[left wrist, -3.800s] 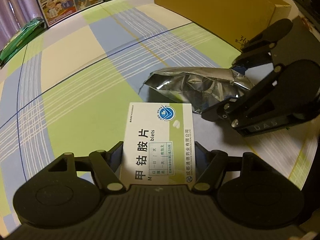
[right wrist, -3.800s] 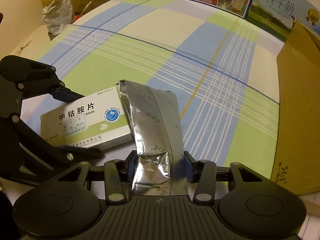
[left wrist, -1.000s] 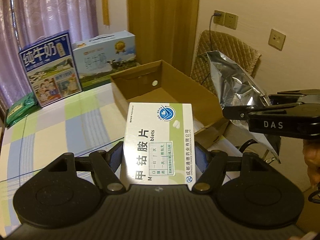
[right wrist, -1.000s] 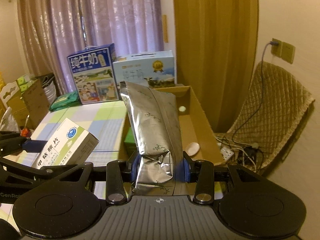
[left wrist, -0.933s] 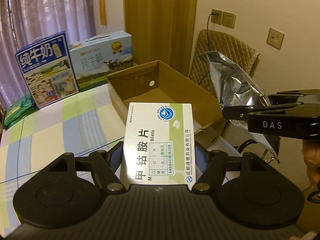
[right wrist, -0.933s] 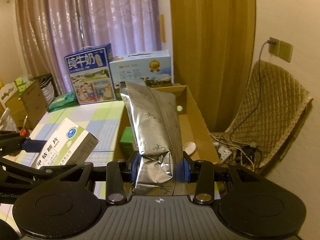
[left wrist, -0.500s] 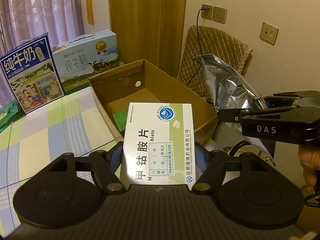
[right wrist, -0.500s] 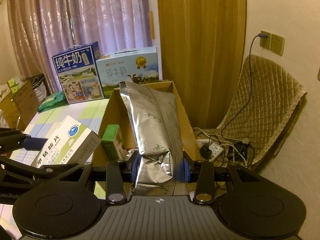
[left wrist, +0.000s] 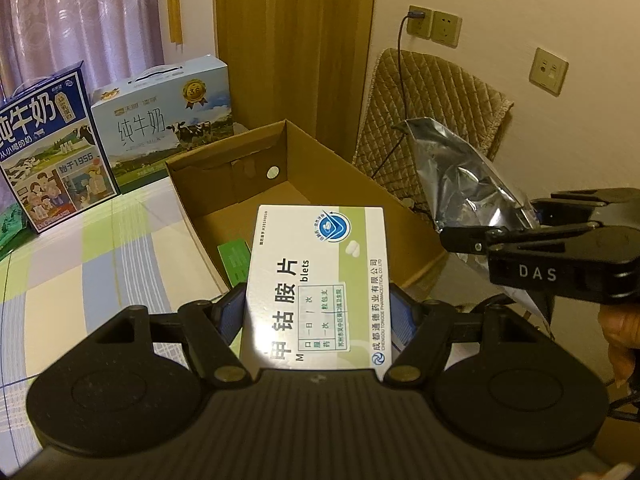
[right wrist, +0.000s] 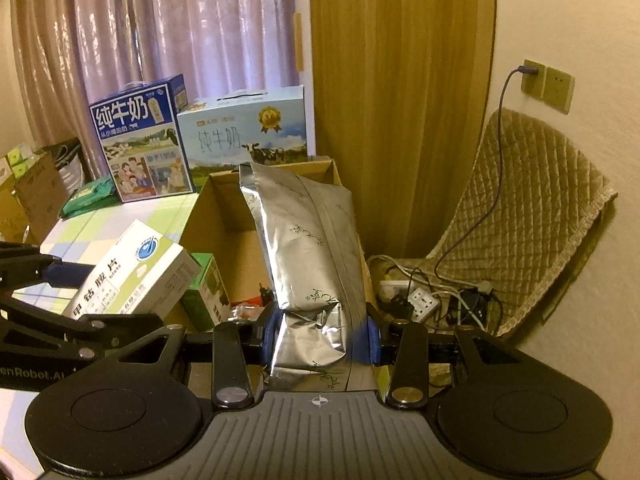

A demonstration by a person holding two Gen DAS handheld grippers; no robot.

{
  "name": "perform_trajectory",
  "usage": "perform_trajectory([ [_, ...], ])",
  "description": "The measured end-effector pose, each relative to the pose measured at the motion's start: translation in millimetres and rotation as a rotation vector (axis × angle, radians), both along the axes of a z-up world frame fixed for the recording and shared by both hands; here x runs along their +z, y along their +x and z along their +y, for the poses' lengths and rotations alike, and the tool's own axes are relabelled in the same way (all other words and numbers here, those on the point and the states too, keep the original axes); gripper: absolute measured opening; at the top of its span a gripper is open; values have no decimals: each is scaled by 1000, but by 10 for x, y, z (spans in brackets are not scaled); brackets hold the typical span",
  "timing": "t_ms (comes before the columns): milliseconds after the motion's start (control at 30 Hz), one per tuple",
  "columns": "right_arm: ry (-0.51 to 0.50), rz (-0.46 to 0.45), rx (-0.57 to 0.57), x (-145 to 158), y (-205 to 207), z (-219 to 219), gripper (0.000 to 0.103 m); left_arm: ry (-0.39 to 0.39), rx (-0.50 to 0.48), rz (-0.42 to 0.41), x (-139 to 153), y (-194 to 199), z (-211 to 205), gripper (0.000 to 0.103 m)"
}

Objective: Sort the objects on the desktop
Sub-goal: 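Lift and carry the medicine box and foil bag with both tools over the cardboard box, then open the left tool to drop the medicine box while the right tool drops the foil bag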

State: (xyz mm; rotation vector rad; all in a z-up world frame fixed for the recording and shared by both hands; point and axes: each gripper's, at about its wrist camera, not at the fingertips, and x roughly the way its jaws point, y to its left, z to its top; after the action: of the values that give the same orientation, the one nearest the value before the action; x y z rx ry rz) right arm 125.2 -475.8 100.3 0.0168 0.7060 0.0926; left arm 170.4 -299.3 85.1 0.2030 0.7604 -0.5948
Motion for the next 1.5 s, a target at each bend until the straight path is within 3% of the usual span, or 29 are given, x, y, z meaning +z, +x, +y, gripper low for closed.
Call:
perform_trajectory([
  [967, -43, 46, 46, -176, 928, 105, 39, -30, 27, 28, -83, 934, -211, 67],
  [1500, -41, 77, 33, -280, 1407, 175, 39, -109, 128, 121, -238, 1492, -113, 67],
])
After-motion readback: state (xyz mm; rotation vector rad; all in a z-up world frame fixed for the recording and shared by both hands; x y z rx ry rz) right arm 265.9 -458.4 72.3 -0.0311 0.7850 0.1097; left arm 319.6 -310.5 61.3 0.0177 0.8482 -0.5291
